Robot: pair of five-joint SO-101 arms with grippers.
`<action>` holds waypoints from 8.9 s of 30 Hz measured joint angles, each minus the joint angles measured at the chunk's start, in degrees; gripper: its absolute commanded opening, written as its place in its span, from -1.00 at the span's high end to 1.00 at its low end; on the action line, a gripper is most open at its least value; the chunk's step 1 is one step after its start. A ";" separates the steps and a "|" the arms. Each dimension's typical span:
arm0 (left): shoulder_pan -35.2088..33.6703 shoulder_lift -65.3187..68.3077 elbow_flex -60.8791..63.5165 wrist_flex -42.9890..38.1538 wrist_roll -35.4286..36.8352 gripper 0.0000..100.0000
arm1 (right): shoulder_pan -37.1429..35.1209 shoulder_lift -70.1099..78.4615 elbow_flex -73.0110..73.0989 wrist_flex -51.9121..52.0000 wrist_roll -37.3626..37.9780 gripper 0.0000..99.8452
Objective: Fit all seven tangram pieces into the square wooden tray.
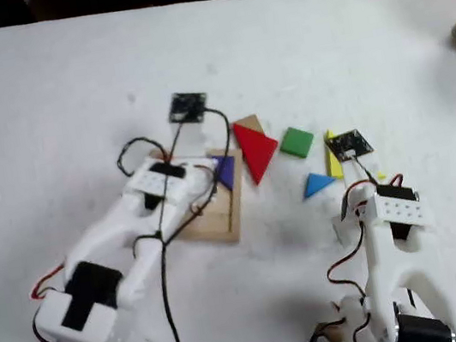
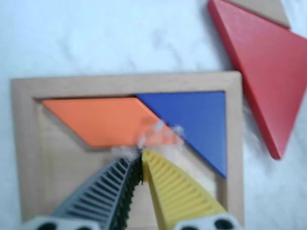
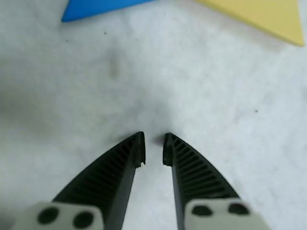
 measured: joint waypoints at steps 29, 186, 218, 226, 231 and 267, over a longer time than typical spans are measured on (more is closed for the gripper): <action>-18.90 -20.22 11.43 -1.23 -0.44 0.95 | -2.46 0.00 0.00 0.88 -3.34 0.84; -28.75 1.23 -6.15 6.24 -6.95 0.95 | -15.56 24.70 -29.63 4.40 -29.63 0.62; -28.75 1.23 -6.15 6.24 -6.95 0.95 | -15.12 37.10 -37.80 5.01 -47.38 0.63; -28.75 1.23 -6.15 6.24 -6.95 0.95 | -15.38 37.10 -37.36 5.01 -47.38 0.69; -28.75 1.23 -6.15 6.24 -6.95 0.95 | -15.30 37.10 -37.10 5.01 -47.38 0.93; -28.75 1.23 -6.15 6.24 -6.95 0.95 | -28.13 13.89 -36.48 26.11 -17.32 0.94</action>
